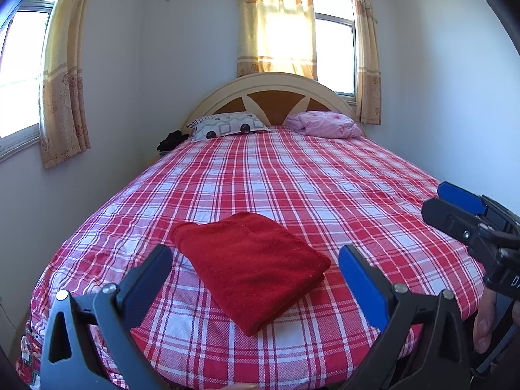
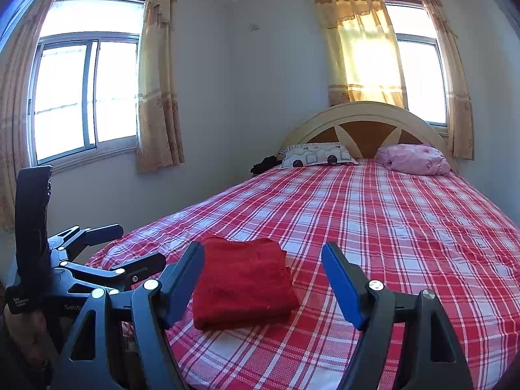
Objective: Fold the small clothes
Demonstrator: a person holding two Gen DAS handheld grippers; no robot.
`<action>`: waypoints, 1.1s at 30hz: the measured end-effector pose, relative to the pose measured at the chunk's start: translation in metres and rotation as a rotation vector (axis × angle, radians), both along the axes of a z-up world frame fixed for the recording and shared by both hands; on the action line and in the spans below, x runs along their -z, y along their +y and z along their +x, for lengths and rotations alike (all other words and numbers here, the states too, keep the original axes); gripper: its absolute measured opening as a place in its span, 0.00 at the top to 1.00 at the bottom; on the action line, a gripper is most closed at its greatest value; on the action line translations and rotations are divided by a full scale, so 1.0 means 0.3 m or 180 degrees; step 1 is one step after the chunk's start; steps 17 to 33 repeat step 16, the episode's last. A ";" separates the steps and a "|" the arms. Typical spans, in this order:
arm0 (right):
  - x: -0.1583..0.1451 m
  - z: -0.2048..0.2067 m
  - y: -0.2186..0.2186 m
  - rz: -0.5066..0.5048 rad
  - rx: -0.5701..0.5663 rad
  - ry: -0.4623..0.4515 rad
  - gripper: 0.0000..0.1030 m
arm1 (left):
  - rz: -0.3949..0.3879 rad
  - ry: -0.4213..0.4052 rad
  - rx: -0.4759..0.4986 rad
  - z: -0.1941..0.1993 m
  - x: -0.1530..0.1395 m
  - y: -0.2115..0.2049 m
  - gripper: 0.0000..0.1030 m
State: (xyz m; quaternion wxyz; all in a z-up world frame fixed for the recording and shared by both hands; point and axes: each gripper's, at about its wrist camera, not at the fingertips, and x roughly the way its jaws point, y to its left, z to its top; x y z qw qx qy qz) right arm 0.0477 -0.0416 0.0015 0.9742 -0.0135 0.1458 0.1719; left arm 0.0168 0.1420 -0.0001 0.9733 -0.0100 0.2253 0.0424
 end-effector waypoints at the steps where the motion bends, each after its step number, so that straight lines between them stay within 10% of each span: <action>1: 0.003 -0.001 -0.001 -0.0002 -0.0003 0.0004 0.27 | 0.0001 -0.0001 -0.0002 0.000 0.000 0.000 0.00; 33: 0.032 0.011 0.007 -0.0063 -0.0031 0.0081 0.27 | -0.0005 -0.0019 -0.0020 0.003 0.023 0.009 0.00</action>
